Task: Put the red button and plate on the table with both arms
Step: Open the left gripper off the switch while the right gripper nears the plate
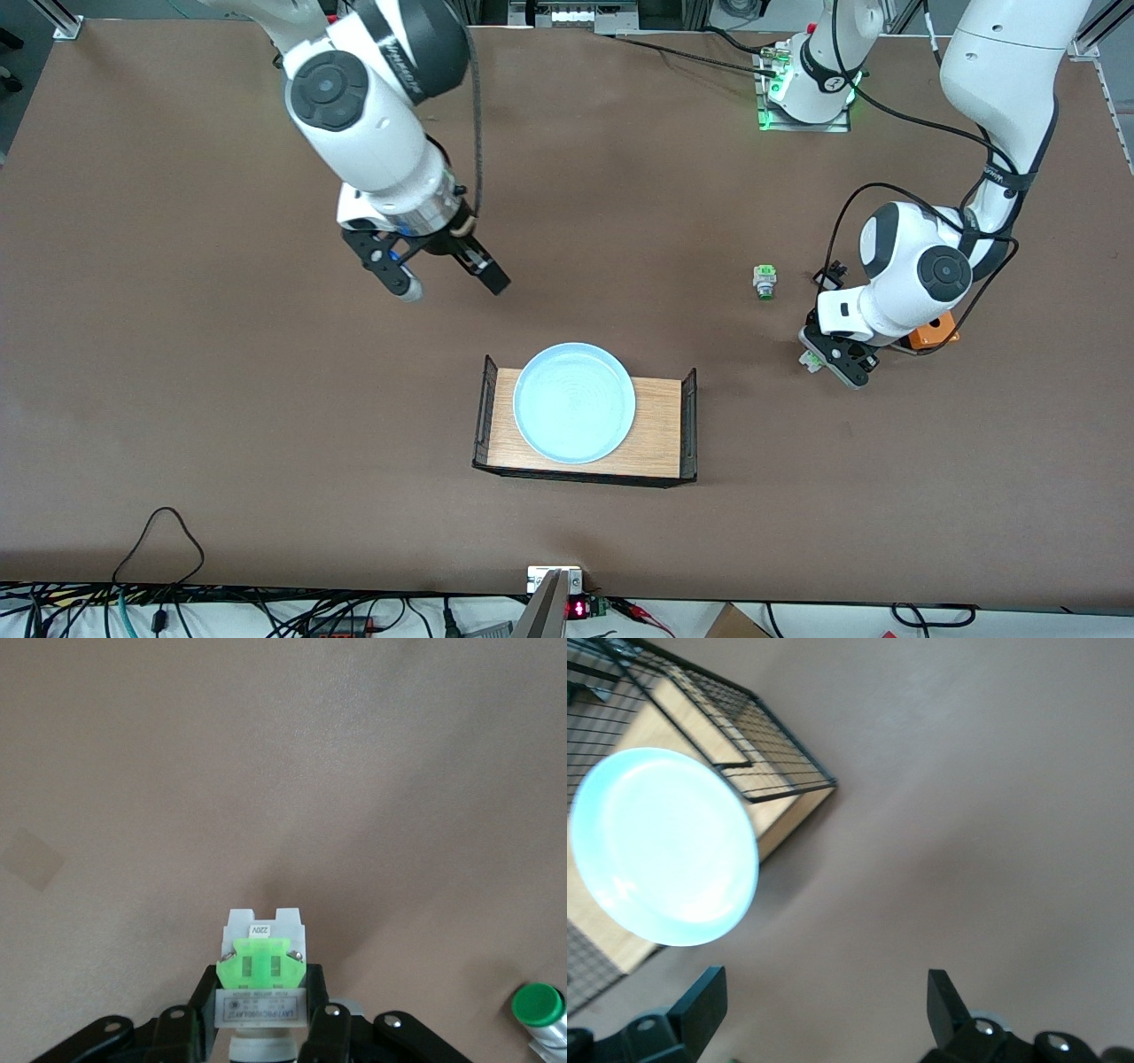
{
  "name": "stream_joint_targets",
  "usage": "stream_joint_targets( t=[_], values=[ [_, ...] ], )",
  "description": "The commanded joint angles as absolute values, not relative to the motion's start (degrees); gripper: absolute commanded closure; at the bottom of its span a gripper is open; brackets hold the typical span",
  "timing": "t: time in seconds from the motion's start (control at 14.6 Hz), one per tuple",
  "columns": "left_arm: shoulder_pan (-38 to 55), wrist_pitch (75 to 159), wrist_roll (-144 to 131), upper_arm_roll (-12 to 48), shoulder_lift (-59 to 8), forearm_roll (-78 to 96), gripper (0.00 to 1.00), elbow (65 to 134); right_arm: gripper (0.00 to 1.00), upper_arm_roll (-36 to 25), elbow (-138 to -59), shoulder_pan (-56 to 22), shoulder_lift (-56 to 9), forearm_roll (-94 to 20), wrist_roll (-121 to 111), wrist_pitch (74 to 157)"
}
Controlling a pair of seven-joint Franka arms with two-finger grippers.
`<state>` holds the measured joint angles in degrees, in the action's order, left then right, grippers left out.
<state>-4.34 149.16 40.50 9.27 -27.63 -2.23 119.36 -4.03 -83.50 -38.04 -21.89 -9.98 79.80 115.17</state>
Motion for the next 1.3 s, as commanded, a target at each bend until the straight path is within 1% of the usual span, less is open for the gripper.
stream_joint_targets(
  t=[0.0,0.14,0.21,0.34,0.41,0.55,0.69,0.89,1.03,1.24],
  values=[
    [-4.83,153.36,39.99,9.67,-29.27,-1.23,0.62,120.32,0.0,-4.75,-78.23,-39.55,-26.36,-10.81,85.51,117.59],
    [-4.75,153.46,39.9,9.76,-29.01,-1.23,0.6,120.59,0.0,-4.75,-77.78,-39.9,-28.2,-10.72,85.87,119.17],
    [-4.75,153.37,39.9,9.76,-28.92,-1.23,0.42,120.59,0.0,-4.83,-77.78,-39.82,-28.91,-10.81,85.87,119.88],
    [-4.48,153.2,39.9,9.76,-28.48,-1.23,0.0,120.5,0.0,-4.83,-77.7,-39.73,-30.49,-10.9,87.61,122.5],
    [-4.48,153.02,39.9,9.76,-28.13,-1.32,0.0,120.5,0.0,-4.92,-77.78,-39.47,-31.11,-10.9,89.45,124.96],
    [-4.4,152.06,39.38,9.76,-27.07,-1.23,0.0,120.5,0.0,-4.92,-77.78,-39.55,-32.34,-10.9,90.87,126.38],
    [-4.13,148.38,37.37,9.84,-24.8,-1.23,0.0,119.97,0.0,-4.92,-77.78,-39.9,-33.48,-10.81,91.05,128.66],
    [-3.78,140.12,31.57,9.93,-20.58,-1.23,0.0,118.75,0.0,-4.92,-77.78,-39.64,-35.07,-10.9,91.06,129.9],
    [-3.78,130.75,27.53,10.11,-19.34,-1.32,0.0,114.81,0.0,-5.1,-77.78,-40.16,-36.21,-10.81,91.14,132.26],
    [-3.78,116.68,18.06,11.69,-18.99,-1.84,0.0,106.99,0.0,-5.27,-77.78,-40.34,-37.26,-10.81,90.97,132.45]
  ],
)
